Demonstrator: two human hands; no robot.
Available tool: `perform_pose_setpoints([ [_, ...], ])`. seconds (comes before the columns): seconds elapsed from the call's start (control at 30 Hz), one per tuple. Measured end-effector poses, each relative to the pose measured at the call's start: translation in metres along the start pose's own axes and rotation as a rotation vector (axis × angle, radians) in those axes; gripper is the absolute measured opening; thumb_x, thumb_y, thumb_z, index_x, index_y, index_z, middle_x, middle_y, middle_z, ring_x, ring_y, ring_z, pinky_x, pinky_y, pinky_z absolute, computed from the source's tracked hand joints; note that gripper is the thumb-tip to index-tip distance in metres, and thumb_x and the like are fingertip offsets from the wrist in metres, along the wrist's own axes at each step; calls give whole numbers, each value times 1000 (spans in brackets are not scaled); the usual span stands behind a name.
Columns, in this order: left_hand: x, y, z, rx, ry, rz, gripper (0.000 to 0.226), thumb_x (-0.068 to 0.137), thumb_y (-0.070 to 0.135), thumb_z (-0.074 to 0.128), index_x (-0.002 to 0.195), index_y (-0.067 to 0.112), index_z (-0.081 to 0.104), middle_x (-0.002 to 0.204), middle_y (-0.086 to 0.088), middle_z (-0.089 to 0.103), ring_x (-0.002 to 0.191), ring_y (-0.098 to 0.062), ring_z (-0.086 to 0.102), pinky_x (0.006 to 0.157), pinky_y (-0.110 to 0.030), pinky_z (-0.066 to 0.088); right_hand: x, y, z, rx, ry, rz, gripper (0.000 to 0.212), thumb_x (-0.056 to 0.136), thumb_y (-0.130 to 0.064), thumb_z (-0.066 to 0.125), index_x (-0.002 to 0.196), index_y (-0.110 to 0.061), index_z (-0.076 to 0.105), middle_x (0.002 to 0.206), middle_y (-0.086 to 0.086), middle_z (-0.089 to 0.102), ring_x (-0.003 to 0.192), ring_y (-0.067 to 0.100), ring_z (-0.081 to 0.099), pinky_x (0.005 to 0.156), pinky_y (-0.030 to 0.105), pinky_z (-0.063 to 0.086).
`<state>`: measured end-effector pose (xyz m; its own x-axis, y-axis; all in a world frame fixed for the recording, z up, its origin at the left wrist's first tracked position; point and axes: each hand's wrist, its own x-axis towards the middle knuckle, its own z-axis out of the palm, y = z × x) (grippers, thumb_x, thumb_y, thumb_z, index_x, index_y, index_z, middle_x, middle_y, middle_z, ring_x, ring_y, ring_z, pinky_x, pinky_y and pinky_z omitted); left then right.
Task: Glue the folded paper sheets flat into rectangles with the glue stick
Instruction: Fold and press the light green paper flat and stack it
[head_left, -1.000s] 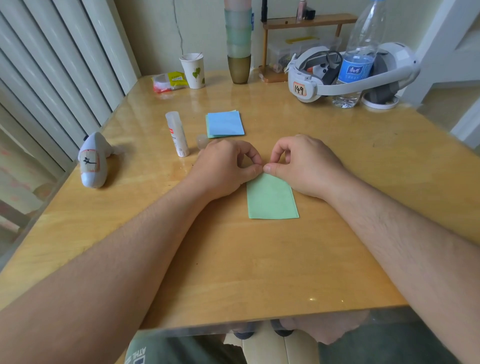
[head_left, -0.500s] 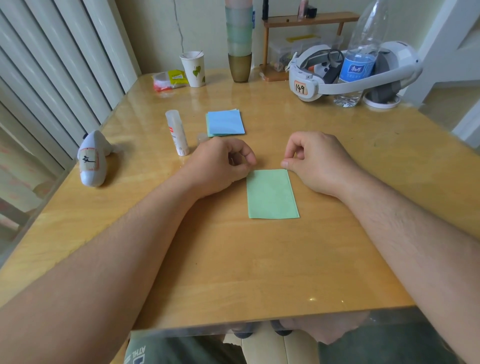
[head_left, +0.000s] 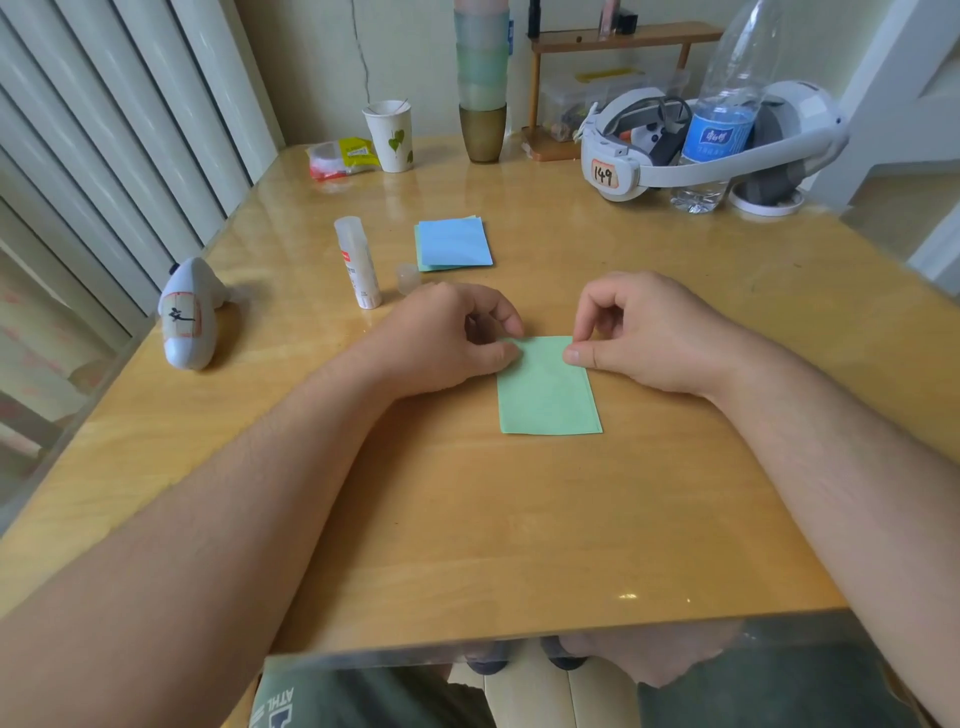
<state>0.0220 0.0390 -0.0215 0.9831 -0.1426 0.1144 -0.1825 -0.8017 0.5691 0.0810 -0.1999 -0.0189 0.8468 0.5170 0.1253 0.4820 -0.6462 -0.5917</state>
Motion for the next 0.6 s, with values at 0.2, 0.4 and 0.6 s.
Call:
perform_pose_setpoints([
  [0.2, -8, -1, -8, 85, -100, 69, 39, 77, 49, 84, 112, 50, 67, 107, 10, 57, 106, -9, 49, 94, -24, 40, -8, 1, -9, 31, -152, -61, 22, 74, -33, 92, 76, -34, 70, 89, -8, 59, 72, 1, 49, 73, 29, 45],
  [0.4, -19, 4, -10, 128, -208, 61, 66, 57, 73, 73, 120, 62, 55, 121, 15, 42, 120, -11, 38, 106, -26, 36, -17, -8, -14, -15, -282, -66, 32, 65, -42, 94, 81, -33, 67, 97, -7, 56, 92, 16, 57, 91, 43, 53],
  [0.6, -24, 6, -12, 120, -245, 63, 71, 53, 73, 73, 121, 64, 53, 124, 16, 40, 123, -9, 37, 108, -29, 38, -19, -12, -15, -51, -360, -68, 41, 59, -51, 92, 86, -35, 66, 101, -13, 55, 100, 13, 57, 94, 44, 51],
])
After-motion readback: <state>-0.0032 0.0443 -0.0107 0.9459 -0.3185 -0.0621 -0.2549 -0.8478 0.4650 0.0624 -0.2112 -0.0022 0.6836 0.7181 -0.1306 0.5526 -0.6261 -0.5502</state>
